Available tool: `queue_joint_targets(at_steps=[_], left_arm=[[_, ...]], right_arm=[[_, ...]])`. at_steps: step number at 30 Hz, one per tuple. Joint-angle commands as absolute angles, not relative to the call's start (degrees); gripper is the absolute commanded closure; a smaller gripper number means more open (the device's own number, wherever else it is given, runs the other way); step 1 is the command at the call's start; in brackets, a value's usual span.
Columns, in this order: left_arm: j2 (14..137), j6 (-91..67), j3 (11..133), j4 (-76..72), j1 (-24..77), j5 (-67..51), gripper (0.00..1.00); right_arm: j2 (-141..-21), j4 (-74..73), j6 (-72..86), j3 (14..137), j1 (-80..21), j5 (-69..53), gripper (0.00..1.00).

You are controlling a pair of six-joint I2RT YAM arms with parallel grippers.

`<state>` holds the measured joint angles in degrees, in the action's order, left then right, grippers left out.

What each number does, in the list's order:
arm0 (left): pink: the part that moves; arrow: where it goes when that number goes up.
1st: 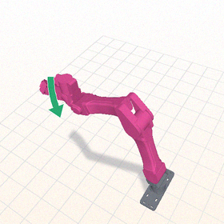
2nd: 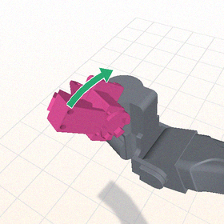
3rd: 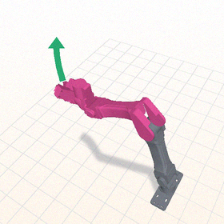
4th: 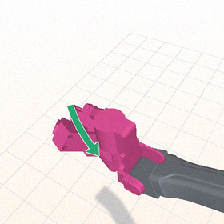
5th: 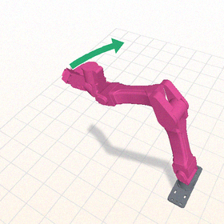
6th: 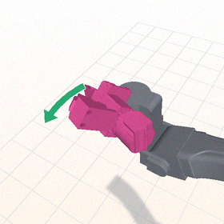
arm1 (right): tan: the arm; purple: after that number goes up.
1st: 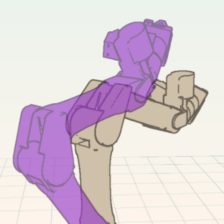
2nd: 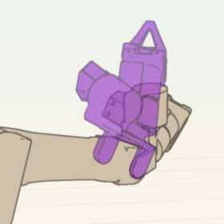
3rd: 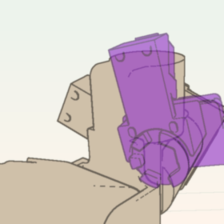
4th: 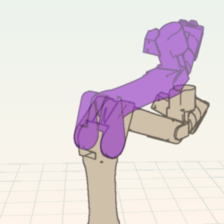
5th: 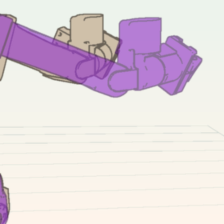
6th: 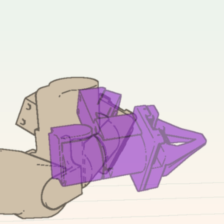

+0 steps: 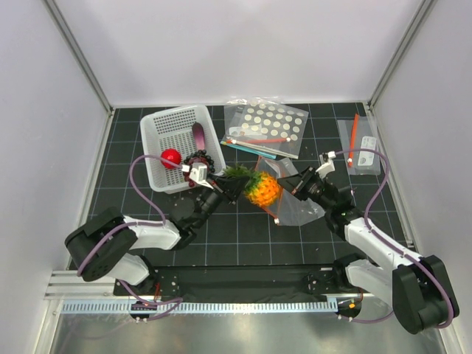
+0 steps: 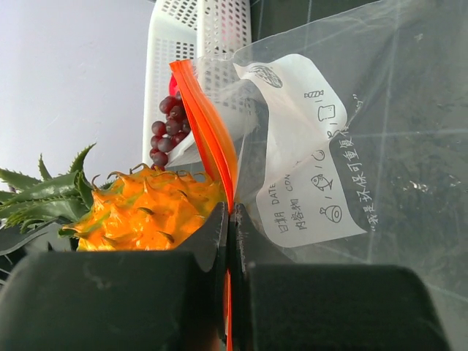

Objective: Place the food in the zip-top bag and seal the zipper
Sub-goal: Place the fake fruit in the zipper food storage bag.

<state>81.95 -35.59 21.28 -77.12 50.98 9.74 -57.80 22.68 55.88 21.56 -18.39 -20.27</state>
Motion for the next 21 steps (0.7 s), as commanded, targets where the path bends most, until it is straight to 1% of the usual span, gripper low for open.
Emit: queue_joint_targets(at_steps=[1,5,7,10,11,14,21], left_arm=[[84.4,-33.0,23.0,-71.4,51.3,8.8,1.00],[83.9,-31.6,24.6,-67.4,51.7,9.1,1.00],[83.7,-30.4,25.4,-65.3,52.6,11.3,1.00],[84.0,-28.6,26.3,-62.8,53.8,12.9,1.00],[84.2,-28.0,26.8,-62.0,54.3,13.9,1.00],[85.2,-27.1,28.0,-60.6,55.0,15.2,1.00],[87.5,-26.9,29.4,-61.6,55.4,14.6,1.00]], right_arm=[[-56.2,29.5,57.0,23.7,-19.9,-26.6,0.99],[-55.6,27.0,55.2,24.3,-19.9,-25.9,0.99],[-54.8,25.8,53.7,24.7,-19.9,-25.5,0.99],[-53.0,18.4,49.6,26.8,-20.0,-21.5,0.99],[-52.6,13.9,48.5,28.1,-20.1,-20.1,0.99],[-51.9,11.4,47.5,28.5,-20.4,-17.3,0.99],[-54.3,13.9,50.4,27.5,-20.5,-17.8,0.99]])
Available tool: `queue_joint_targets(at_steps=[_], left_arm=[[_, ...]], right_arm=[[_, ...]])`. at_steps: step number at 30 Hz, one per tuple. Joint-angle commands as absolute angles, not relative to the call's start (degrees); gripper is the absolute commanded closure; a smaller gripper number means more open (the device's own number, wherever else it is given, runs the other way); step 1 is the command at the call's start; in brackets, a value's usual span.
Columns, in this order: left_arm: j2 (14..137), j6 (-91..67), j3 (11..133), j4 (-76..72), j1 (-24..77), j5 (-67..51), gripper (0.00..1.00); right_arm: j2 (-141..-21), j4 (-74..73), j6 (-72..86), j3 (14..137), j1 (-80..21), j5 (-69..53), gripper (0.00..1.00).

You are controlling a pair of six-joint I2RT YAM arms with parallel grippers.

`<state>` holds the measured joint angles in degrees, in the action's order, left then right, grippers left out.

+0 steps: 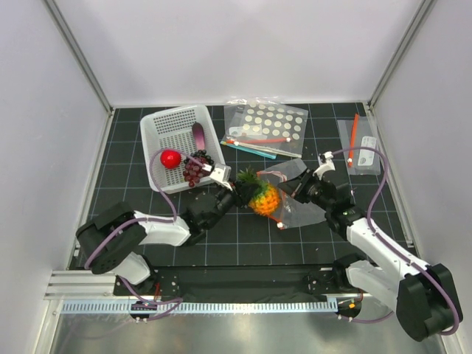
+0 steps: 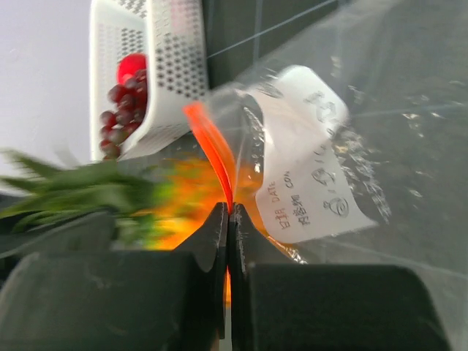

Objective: Place the food in the zip-top bag and seal the zipper
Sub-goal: Place the fake fruit in the zipper food storage bag.

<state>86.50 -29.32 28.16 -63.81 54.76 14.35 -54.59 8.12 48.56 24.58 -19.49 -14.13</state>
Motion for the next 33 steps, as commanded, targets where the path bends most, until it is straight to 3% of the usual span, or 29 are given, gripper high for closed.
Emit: queue_joint_targets(at_steps=[1,8,22,25,26,29,33], left_arm=[[86.6,-26.8,29.0,-62.0,55.5,14.5,1.00],[77.7,-24.1,25.8,-60.1,55.5,17.6,1.00],[89.3,-25.9,31.6,-59.1,55.5,15.5,1.00],[89.9,-26.3,31.9,-59.1,55.5,14.8,1.00],[90.0,-26.5,32.0,-59.0,55.5,14.8,1.00],[90.8,-27.0,32.1,-59.0,55.5,15.2,1.00],[91.8,-27.9,31.9,-58.9,55.5,16.4,1.00]], right_arm=[[-54.5,14.1,50.4,27.5,-20.5,-17.7,0.99],[-57.6,16.3,51.8,26.7,-20.6,-18.2,0.99],[-57.0,16.0,50.2,27.6,-22.1,-19.4,0.96],[-58.8,14.9,47.7,29.1,-23.8,-19.4,0.74],[-59.2,13.4,46.8,29.7,-24.3,-19.3,0.53],[-59.6,8.3,43.3,31.7,-25.0,-15.9,0.30],[-55.9,2.4,39.8,32.7,-25.0,-10.0,0.22]])
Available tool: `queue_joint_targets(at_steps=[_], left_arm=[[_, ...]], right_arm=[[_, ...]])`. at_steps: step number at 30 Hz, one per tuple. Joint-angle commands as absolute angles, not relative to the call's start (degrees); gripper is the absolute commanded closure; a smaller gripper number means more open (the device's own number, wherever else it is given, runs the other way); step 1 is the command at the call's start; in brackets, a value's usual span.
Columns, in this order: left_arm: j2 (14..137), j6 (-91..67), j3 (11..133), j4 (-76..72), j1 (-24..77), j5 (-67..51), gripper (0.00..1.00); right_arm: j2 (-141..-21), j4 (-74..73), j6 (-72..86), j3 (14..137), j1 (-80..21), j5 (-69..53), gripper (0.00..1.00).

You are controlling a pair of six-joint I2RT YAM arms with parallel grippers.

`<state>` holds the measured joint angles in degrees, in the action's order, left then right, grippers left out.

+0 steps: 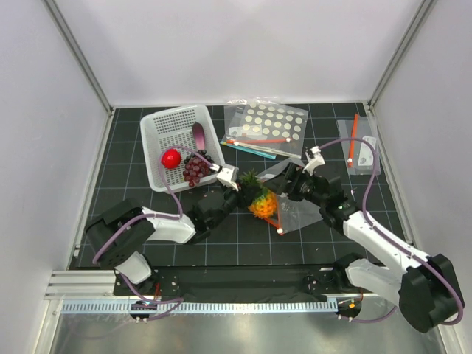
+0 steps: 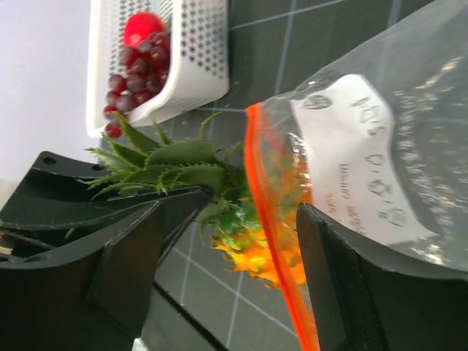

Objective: Place the food in the zip-top bag and seal the zipper
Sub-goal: Place the fake fruit in the zipper food storage bag.

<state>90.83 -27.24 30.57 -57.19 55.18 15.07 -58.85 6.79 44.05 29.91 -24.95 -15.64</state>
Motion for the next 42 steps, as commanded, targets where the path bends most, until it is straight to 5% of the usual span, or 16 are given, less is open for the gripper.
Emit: queue_joint_targets(at_steps=[1,6,11,16,24,36,39,40,42], left_arm=[[92.0,-28.2,31.9,-58.9,55.5,16.5,1.00],[92.1,-28.4,32.1,-58.9,55.5,16.9,1.00],[92.2,-28.7,31.9,-58.7,55.5,18.5,1.00],[91.8,-29.2,31.8,-57.9,55.4,19.7,1.00],[91.7,-28.7,32.2,-56.6,55.4,20.7,1.00],[91.7,-30.1,32.5,-55.6,55.4,21.2,1.00],[91.5,-31.7,32.5,-55.4,55.4,21.3,1.00],[91.2,-32.6,32.3,-55.2,55.4,21.6,1.00],[90.9,-35.2,32.1,-55.2,55.4,21.5,1.00]], right_arm=[[-54.2,0.4,38.8,33.0,-25.0,-8.7,0.21],[-51.6,-7.9,35.6,35.2,-25.0,-2.1,0.23],[-47.5,-16.0,33.1,35.0,-27.9,3.2,0.36],[-46.1,-23.2,32.6,34.5,-42.8,17.6,0.36],[-52.6,-26.9,36.3,34.0,-57.0,37.5,0.35],[-70.0,-29.8,39.5,39.4,-62.8,46.6,0.38],[-71.3,-27.8,38.2,39.5,-62.8,46.3,0.53],[-71.4,-27.3,37.8,39.3,-63.2,46.0,0.70],[-70.7,-25.3,36.1,38.7,-63.7,45.1,0.87]])
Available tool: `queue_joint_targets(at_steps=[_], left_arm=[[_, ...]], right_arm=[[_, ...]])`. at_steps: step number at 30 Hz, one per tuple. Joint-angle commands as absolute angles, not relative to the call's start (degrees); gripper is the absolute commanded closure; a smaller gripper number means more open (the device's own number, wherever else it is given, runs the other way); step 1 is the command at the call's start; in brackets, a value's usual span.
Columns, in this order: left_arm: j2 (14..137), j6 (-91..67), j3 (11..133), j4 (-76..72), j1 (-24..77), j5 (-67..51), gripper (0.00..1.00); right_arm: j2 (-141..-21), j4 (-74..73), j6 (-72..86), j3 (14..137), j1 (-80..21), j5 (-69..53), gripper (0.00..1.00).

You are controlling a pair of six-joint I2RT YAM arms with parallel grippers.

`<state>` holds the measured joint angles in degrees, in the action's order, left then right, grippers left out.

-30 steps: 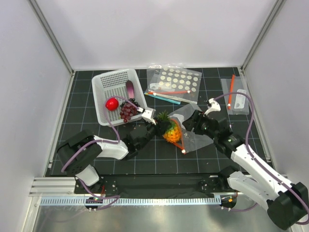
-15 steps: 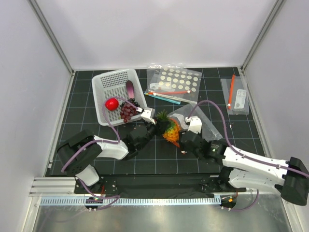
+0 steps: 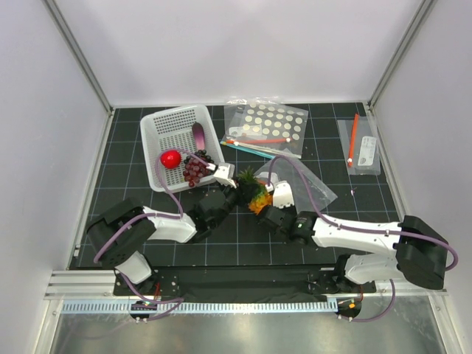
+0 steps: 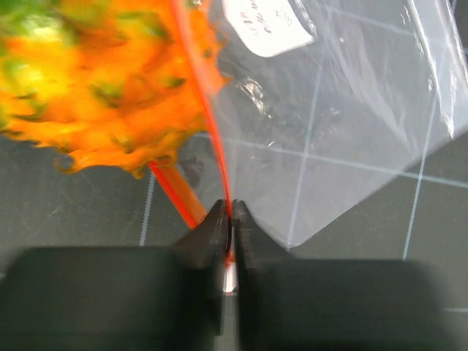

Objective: Place the food in the zip-top bag and seal the zipper
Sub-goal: Place the fake fruit in the zipper food storage bag.

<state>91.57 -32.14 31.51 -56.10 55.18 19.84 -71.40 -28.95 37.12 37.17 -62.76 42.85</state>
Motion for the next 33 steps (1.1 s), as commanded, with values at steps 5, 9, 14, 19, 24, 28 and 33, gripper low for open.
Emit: queue_joint_targets(at_steps=[5,9,14,19,24,28,33], left_arm=[[90.5,-39.3,31.7,-55.6,55.4,22.4,1.00],[92.2,-43.8,30.8,-60.5,55.4,22.5,1.00],[95.4,-48.4,30.9,-66.3,55.4,23.7,1.00],[99.5,-50.6,31.7,-72.7,55.5,24.0,1.00],[104.0,-50.4,33.0,-77.5,57.0,23.9,1.00],[108.3,-47.6,34.5,-78.4,59.8,25.5,1.00],[113.3,-45.3,37.1,-79.8,64.2,28.2,1.00]], right_arm=[[-64.4,-20.8,33.8,35.9,-64.9,42.7,0.99],[-58.9,-17.0,32.6,32.4,-64.9,38.9,0.99],[-59.0,-17.5,33.1,32.3,-64.9,37.3,0.99],[-58.1,-16.3,32.8,31.3,-64.9,34.6,0.99],[-57.0,-14.9,31.7,30.9,-65.0,33.2,0.99],[-55.5,-13.4,30.8,30.4,-64.9,32.0,0.99],[-54.6,-12.1,29.8,30.1,-65.0,30.3,0.99]])
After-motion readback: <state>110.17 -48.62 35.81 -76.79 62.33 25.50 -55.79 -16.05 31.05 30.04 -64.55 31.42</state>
